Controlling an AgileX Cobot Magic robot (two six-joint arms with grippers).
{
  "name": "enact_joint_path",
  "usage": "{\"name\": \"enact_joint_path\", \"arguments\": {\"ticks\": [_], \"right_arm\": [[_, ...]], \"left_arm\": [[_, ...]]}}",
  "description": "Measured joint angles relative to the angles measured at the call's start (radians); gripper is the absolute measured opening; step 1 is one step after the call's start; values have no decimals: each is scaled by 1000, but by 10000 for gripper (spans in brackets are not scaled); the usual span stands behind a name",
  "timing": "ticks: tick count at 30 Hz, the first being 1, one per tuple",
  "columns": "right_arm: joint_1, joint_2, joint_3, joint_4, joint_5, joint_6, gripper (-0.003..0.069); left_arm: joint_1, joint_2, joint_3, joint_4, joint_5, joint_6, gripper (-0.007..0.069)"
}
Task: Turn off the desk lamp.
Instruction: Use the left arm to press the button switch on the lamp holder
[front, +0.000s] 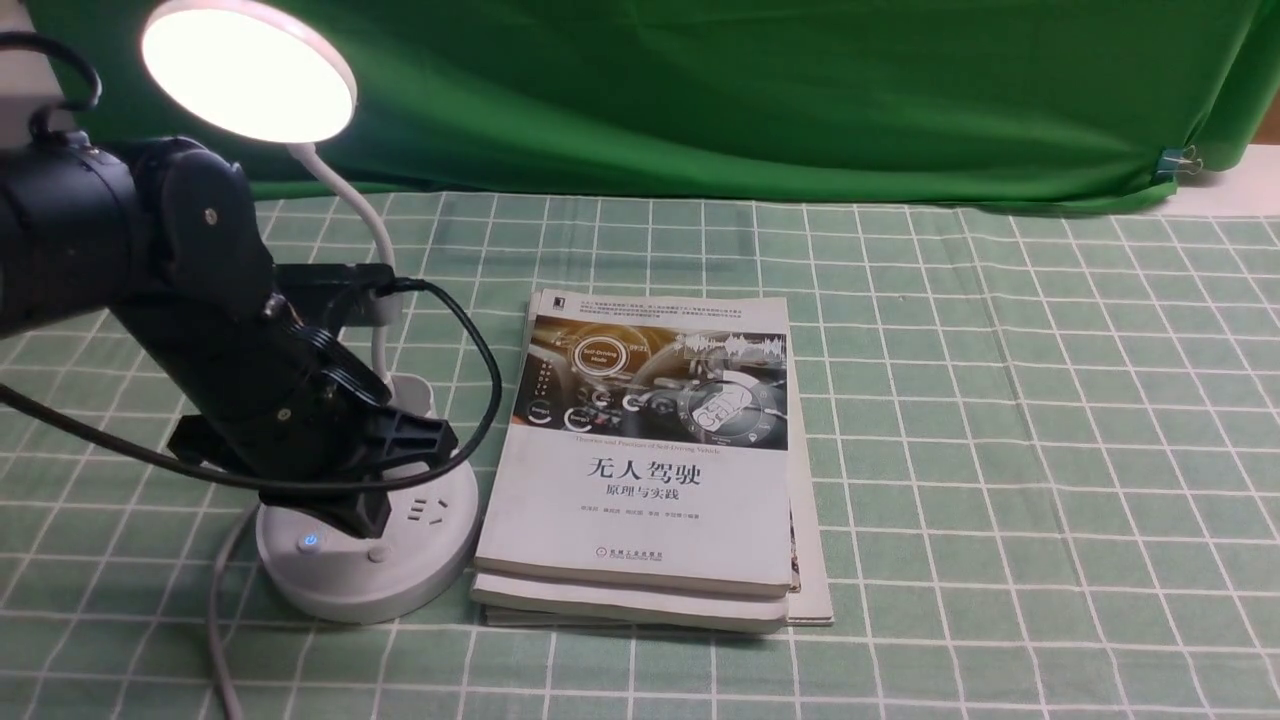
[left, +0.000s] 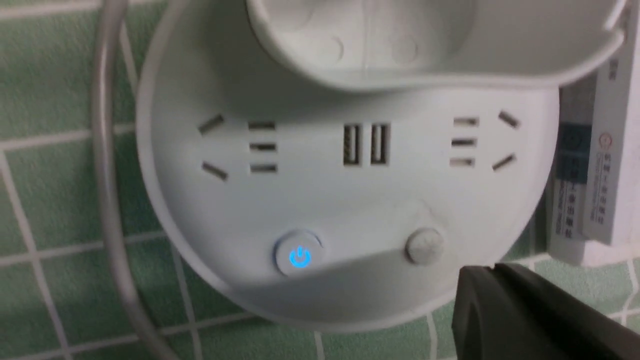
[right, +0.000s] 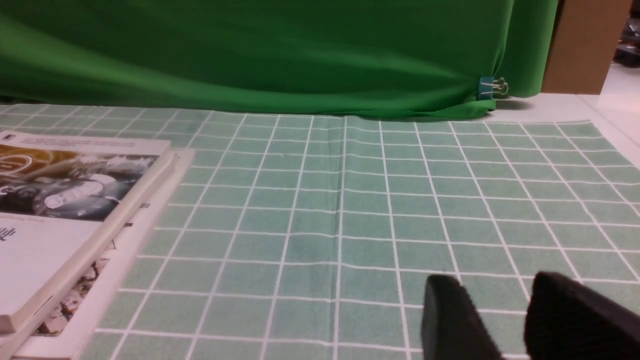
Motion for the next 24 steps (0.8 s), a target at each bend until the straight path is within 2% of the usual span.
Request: {"name": "enact_joint_path", "arguments": {"ticks": [12,24], "right_arm": [[0,0,0,0,0,0,242],[0,0,0,0,0,0,242]], "left_arm": [[0,106,-10,11,5,0,3],[0,17,-8,14,2,0,3]]}}
